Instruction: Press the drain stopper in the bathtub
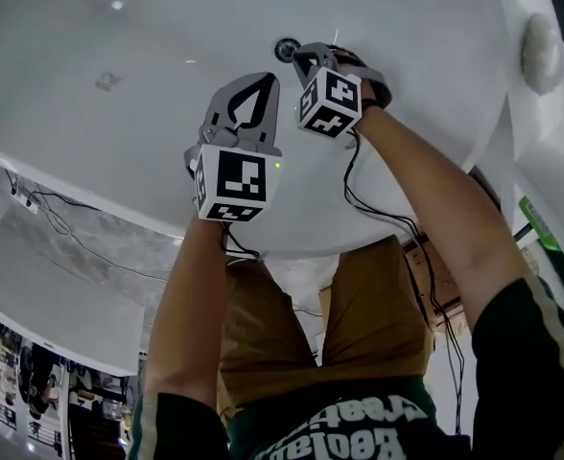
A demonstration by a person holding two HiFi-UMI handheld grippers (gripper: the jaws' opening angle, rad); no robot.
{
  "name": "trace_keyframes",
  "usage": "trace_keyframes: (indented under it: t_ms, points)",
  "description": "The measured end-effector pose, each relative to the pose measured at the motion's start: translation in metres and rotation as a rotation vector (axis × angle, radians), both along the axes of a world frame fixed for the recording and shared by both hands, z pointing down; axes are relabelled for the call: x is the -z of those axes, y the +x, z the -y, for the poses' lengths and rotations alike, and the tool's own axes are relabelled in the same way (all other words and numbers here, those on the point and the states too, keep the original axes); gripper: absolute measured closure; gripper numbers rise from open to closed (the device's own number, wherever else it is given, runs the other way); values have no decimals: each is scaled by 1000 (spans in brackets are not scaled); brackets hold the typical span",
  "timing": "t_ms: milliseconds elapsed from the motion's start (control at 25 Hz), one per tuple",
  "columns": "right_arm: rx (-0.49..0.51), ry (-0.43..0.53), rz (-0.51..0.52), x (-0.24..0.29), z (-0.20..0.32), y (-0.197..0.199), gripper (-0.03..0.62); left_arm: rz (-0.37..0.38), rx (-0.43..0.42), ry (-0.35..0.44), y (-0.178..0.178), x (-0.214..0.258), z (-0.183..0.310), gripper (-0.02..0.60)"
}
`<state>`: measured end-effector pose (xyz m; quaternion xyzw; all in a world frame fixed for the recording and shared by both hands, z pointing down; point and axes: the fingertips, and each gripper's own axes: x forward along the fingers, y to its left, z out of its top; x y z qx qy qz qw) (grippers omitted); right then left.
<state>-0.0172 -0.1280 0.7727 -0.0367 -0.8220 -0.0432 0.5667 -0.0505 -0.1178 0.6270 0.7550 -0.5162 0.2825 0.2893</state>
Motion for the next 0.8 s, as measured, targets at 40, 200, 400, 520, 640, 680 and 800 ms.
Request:
trace_keyframes:
  t_ms: [40, 200, 400, 520, 640, 680, 800]
  points:
    - [-11, 0, 6, 6, 2, 0, 586, 5, -4, 3, 0, 5, 0, 574]
    - [-51, 5, 39, 36, 7, -4, 586, 12, -15, 18, 2, 27, 0, 575]
    - [-93, 2, 72, 78, 5, -8, 586, -2, 6, 31, -1, 57, -3, 575]
    - [-111, 0, 91, 108, 2, -5, 586, -8, 16, 34, 1, 75, -5, 575]
    - [-142, 10, 110, 139, 7, -1, 586, -6, 4, 55, 4, 95, 0, 575]
    - [-154, 13, 116, 150, 10, 0, 586, -4, -4, 63, 5, 102, 3, 575]
    - [-205, 10, 133, 183, 15, 5, 586, 5, -35, 68, 10, 126, 7, 574]
